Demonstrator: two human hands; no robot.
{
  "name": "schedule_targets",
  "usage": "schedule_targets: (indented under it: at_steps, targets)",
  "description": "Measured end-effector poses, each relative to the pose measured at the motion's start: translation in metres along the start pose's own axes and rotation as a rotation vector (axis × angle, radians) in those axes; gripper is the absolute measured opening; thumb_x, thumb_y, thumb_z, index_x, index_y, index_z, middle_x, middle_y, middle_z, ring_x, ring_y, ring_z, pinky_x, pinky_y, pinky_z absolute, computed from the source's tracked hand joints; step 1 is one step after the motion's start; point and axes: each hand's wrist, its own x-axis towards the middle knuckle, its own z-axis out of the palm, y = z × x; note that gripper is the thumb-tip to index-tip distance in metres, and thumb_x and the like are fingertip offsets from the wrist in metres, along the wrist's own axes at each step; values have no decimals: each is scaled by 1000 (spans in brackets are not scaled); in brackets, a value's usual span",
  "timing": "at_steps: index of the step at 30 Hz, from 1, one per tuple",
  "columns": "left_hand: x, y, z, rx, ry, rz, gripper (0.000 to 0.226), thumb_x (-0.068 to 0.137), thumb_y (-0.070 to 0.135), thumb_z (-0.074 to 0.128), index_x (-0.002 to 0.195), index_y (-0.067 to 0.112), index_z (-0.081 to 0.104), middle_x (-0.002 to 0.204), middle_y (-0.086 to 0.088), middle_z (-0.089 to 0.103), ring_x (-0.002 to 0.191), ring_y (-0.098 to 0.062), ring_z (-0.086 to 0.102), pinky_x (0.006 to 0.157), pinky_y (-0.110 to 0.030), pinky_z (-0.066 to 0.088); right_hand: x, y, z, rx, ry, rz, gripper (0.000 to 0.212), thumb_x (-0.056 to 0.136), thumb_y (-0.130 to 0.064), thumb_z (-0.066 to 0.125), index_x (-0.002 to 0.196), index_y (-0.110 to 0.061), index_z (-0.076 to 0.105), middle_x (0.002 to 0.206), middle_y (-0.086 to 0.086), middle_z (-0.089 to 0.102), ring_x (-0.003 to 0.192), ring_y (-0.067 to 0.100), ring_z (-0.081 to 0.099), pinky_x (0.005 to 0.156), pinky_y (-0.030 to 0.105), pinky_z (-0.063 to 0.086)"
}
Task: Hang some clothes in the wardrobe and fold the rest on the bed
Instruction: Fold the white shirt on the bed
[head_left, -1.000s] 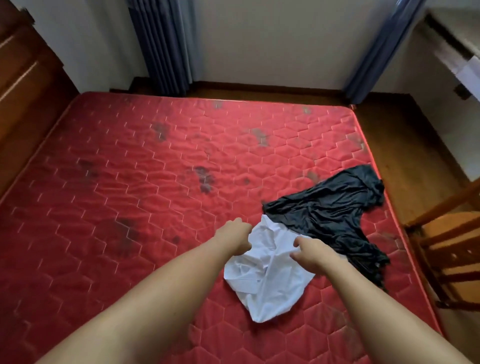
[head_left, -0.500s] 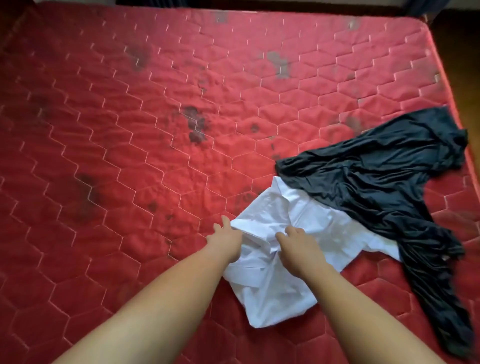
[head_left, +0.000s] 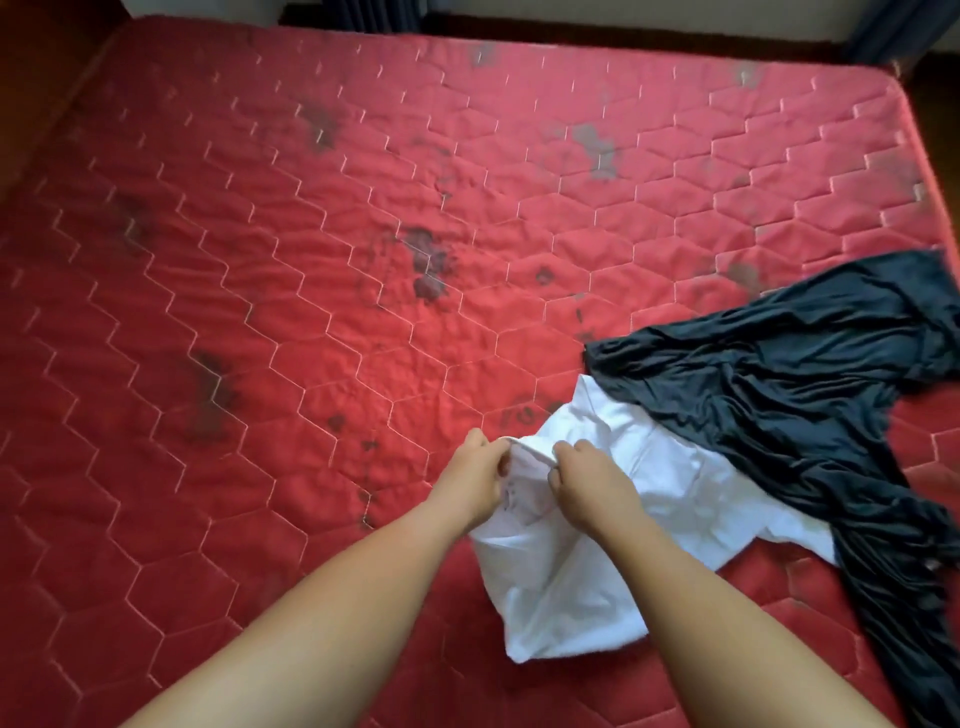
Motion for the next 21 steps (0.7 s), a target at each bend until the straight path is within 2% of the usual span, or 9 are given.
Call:
schedule_targets:
  at_steps: [2,4,8,11,14,17,19,21]
  targets:
    - [-5,17,-34,-47,71,53,24,78,-8,52,88,10,65,97,-3,42,88,-26,50,77,-40,46,-3,-8,-50,128,73,22,13,98,-23,44,98,-12,51,108,14,54,100,36,55,80,42,43]
    - [-12,39,-76,-60,76,84,26,80,-10,54,84,10,70,98,-2,46,92,-25,53,78,-37,46,-7,-19,-109,200,174,35,11,98,-18,46,88,-13,47,96,13,51,93,36,53,75,40,37]
    - [-37,91,-166,-5,13,110,43,84,-4,45,96,21,78,103,0,67,98,-23,65,76,-26,45,-36,-54,-231,233,366,21,18,98,-11,45,80,-9,43,84,10,48,80,33,49,66,38,28]
    - [-65,128,-231,2,55,157,39,89,6,47,106,25,76,112,0,73,101,-20,67,83,-25,48,-71,-87,-317,277,489,28,16,98,-12,45,82,-11,46,75,9,56,73,34,53,61,39,29]
    - [-97,164,-300,42,131,224,33,89,11,51,108,22,74,116,-1,69,105,-22,65,86,-25,47,-115,-125,-402,380,596,40,13,96,-13,44,92,-14,56,79,7,63,77,33,61,63,40,41]
    - [-132,201,-378,16,236,294,23,85,23,70,107,17,70,118,-2,59,109,-23,60,89,-26,46,-165,-164,-482,432,707,38,16,94,-14,47,100,-16,62,87,5,67,85,30,63,69,36,44]
    - [-159,225,-433,14,296,349,41,75,31,85,107,16,65,117,-3,51,105,-22,54,90,-29,45,-200,-188,-529,494,759,46,15,93,-17,51,98,-18,65,88,2,68,88,26,62,72,34,46]
    - [-189,246,-485,90,335,424,56,66,31,91,110,19,59,115,-2,44,99,-21,52,86,-30,46,-235,-211,-569,591,784,39,11,89,-19,56,93,-21,66,86,-2,67,85,24,64,66,30,45]
